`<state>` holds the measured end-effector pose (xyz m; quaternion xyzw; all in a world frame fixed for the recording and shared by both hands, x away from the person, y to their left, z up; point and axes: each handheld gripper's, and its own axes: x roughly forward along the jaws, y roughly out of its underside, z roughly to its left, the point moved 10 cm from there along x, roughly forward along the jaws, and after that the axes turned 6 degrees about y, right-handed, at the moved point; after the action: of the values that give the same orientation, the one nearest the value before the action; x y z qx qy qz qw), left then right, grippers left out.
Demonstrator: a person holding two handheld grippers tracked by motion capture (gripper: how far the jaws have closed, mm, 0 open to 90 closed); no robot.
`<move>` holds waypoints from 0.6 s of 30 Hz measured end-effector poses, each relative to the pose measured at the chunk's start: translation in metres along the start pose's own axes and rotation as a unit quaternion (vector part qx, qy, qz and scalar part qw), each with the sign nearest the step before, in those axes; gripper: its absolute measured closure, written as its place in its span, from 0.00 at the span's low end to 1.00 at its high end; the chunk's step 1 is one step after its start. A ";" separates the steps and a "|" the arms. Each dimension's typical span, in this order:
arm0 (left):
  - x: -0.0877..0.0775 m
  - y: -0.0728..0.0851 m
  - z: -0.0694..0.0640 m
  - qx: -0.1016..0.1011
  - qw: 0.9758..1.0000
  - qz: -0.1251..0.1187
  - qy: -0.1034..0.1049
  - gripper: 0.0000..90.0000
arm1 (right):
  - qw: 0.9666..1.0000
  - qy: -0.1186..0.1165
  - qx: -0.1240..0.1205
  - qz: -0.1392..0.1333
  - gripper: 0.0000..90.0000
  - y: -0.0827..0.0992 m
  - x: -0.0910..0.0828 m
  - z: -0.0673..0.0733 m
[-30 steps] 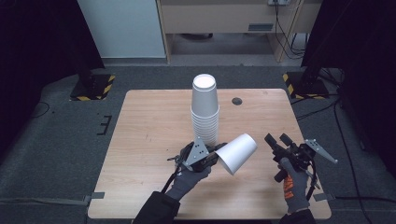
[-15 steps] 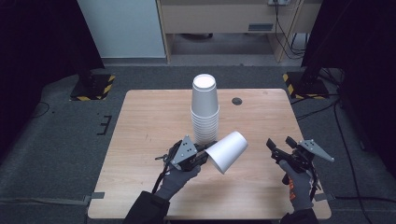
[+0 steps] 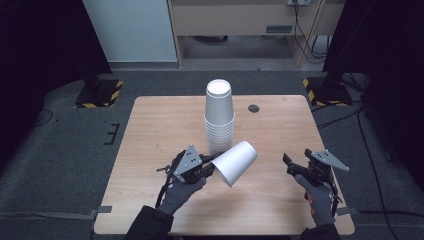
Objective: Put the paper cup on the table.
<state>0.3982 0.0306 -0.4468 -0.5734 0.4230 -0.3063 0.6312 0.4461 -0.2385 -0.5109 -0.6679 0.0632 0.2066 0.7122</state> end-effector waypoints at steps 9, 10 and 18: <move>-0.019 0.004 0.004 -0.007 1.000 0.017 -0.001 0.96 | 0.999 0.004 -0.035 0.023 0.13 0.010 0.004 0.004; -0.020 0.005 0.005 -0.007 1.000 0.019 -0.001 0.96 | 0.999 0.004 -0.042 0.029 0.13 0.012 0.004 0.004; -0.038 0.012 0.011 -0.012 0.999 0.037 -0.003 0.95 | 0.997 0.008 -0.067 0.046 0.13 0.020 0.009 0.005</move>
<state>0.3890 0.0705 -0.4518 -0.5658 0.4460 -0.2759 0.6362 0.4462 -0.2312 -0.5320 -0.7119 0.0855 0.2381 0.6551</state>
